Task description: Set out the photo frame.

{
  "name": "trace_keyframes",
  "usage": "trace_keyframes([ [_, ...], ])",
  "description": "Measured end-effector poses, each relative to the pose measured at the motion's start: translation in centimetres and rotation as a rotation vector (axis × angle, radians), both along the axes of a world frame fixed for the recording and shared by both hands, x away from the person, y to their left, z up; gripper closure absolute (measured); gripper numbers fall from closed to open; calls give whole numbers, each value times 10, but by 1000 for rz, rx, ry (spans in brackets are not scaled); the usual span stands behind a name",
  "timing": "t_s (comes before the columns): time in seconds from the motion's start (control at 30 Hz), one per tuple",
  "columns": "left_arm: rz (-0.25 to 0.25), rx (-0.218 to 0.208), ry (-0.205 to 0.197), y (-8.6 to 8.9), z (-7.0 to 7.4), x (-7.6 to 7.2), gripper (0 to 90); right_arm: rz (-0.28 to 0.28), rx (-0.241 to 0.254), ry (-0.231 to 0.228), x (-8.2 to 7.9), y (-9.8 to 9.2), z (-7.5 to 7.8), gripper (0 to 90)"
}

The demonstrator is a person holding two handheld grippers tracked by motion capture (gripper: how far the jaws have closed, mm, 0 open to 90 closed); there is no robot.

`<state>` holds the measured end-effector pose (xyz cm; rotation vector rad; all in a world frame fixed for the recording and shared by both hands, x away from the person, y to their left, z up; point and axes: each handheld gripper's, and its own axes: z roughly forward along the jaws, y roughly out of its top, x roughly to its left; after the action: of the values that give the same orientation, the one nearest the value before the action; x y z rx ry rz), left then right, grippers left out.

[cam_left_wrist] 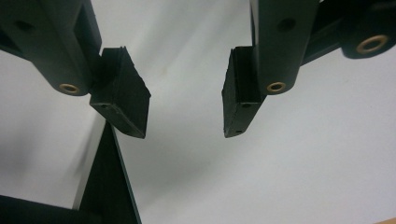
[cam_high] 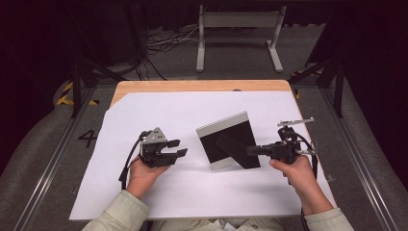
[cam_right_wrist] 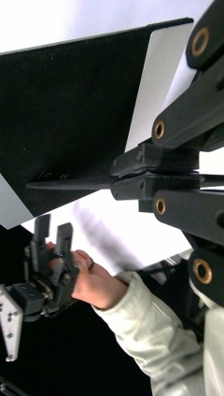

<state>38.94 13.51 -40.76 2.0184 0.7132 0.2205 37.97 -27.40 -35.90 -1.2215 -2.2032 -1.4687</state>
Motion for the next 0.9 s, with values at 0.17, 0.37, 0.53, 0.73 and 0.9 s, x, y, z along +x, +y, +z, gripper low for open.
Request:
trace_keyframes([
  [0.17, -2, 1, 0, 0, 0, 0, 517, -40, 15, -105, -2, -1, 2, 880],
  [0.37, 0, -4, 1, 0, 0, 0, 516, -81, 0, -229, -4, -1, -3, 879],
  [0.53, 0, -3, 2, 0, 0, 0, 516, -69, -68, -239, -2, 1, -9, 878],
  [0.73, 1, -4, 1, 1, 0, 0, 515, -46, -95, -237, -3, -2, -10, 877],
  [0.9, 2, -1, 2, 0, 0, -1, 514, -29, -123, -208, -5, -7, -13, 875],
])
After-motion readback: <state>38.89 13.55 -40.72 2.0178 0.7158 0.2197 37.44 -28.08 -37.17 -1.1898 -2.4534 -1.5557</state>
